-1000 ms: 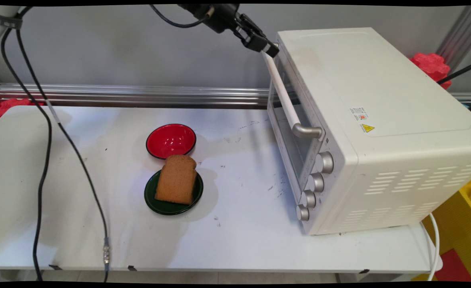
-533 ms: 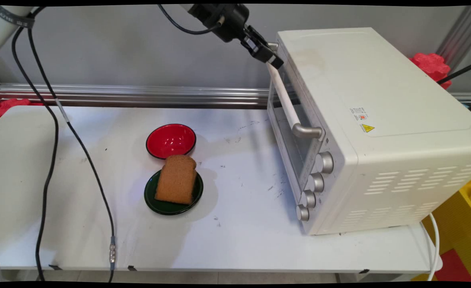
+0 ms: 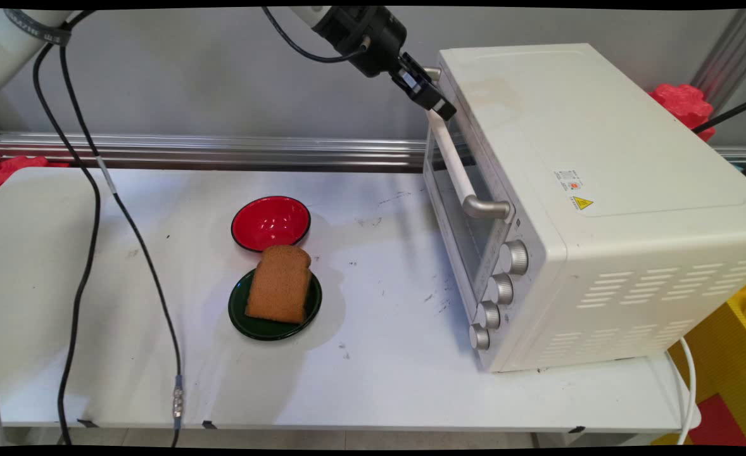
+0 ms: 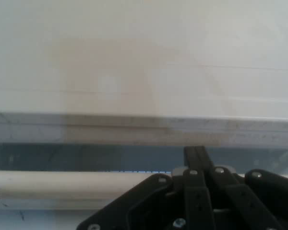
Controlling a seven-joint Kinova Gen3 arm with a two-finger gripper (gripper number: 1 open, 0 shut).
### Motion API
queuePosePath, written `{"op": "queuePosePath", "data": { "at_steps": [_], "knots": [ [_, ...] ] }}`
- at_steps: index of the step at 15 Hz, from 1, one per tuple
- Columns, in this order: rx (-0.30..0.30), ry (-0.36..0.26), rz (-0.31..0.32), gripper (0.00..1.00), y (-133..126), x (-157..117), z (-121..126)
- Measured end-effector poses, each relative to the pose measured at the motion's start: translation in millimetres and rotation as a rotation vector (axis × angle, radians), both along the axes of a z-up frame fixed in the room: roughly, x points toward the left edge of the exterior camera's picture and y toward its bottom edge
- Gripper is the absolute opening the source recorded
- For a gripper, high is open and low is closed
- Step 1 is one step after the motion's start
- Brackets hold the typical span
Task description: Open the oven
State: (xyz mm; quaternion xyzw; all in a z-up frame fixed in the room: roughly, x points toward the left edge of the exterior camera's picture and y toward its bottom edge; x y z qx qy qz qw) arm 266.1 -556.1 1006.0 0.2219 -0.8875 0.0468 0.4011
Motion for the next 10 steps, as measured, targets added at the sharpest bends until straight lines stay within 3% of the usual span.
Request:
{"op": "queuePosePath", "data": {
  "at_steps": [10],
  "knots": [
    [-0.013,-0.010,-0.022,0.00,-5,-13,-12]
  ]
}}
